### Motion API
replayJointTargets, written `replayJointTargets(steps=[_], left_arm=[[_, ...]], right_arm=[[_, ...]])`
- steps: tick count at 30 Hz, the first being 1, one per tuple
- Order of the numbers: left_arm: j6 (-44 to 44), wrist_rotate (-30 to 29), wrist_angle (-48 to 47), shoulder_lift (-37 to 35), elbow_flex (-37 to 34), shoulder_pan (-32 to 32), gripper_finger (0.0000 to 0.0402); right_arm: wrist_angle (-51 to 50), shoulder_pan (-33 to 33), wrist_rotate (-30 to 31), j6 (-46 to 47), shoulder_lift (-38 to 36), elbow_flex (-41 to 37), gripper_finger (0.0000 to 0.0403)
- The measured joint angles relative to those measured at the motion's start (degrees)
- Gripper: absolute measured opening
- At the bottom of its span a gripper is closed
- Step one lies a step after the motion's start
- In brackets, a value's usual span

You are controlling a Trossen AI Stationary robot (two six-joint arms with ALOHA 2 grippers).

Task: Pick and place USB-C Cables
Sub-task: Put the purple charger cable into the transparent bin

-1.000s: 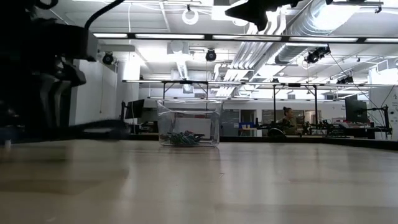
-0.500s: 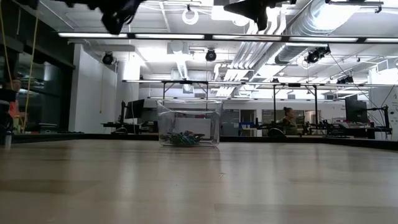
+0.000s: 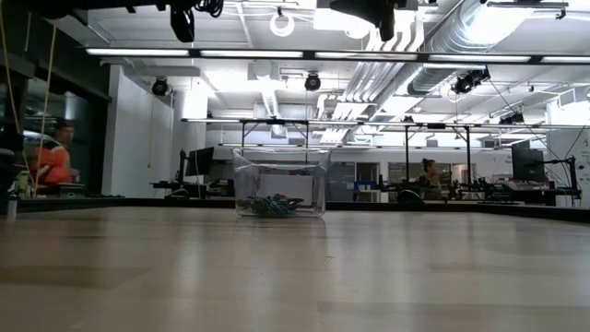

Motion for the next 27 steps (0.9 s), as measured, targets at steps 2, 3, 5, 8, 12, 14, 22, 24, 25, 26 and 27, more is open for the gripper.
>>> replayJointTargets(steps=[2,3,5,8,12,14,22,24,25,26,27], left_arm=[[0.56,-1.82,0.04,0.0,0.0,-1.45,0.0],[0.71,-3.21,0.04,0.0,0.0,-2.18,0.0],[0.73,-5.8,0.04,0.0,0.0,-3.48,0.0],[0.73,-7.99,0.13,0.0,0.02,-4.77,0.0],[0.73,-9.68,0.15,-0.02,0.02,-5.85,0.0],[0.73,-10.59,0.15,-0.02,0.02,-6.2,0.0],[0.73,-11.26,0.22,0.16,0.07,-6.24,0.0],[0.73,-11.26,0.2,0.51,0.09,-6.24,0.0],[0.71,-11.26,0.27,0.78,0.09,-6.24,0.0],[0.71,-11.26,0.28,1.08,0.09,-6.24,0.0],[0.71,-11.26,0.27,1.5,0.09,-6.24,0.0]], right_arm=[[-0.09,0.0,-0.02,0.0,0.0,0.0,0.0226],[-0.09,0.0,-0.02,0.0,0.0,0.0,0.0226],[-0.09,0.0,-0.02,0.0,0.0,0.0,0.0226],[-0.09,0.0,-0.02,0.0,0.0,0.0,0.0226],[-0.11,0.0,-0.04,0.0,0.0,0.0,0.0226],[-0.11,0.0,-0.05,0.0,0.0,0.0,0.0226],[-0.11,0.0,-0.08,-0.02,0.0,0.0,0.0226],[-0.13,0.0,-0.08,0.0,0.0,0.0,0.0226],[-0.13,0.0,-0.09,-0.02,0.0,0.0,0.0226],[-0.13,0.0,-0.09,-0.01,0.0,0.0,0.0226],[-0.13,0.01,-0.09,-0.02,0.0,0.0,0.0226]])
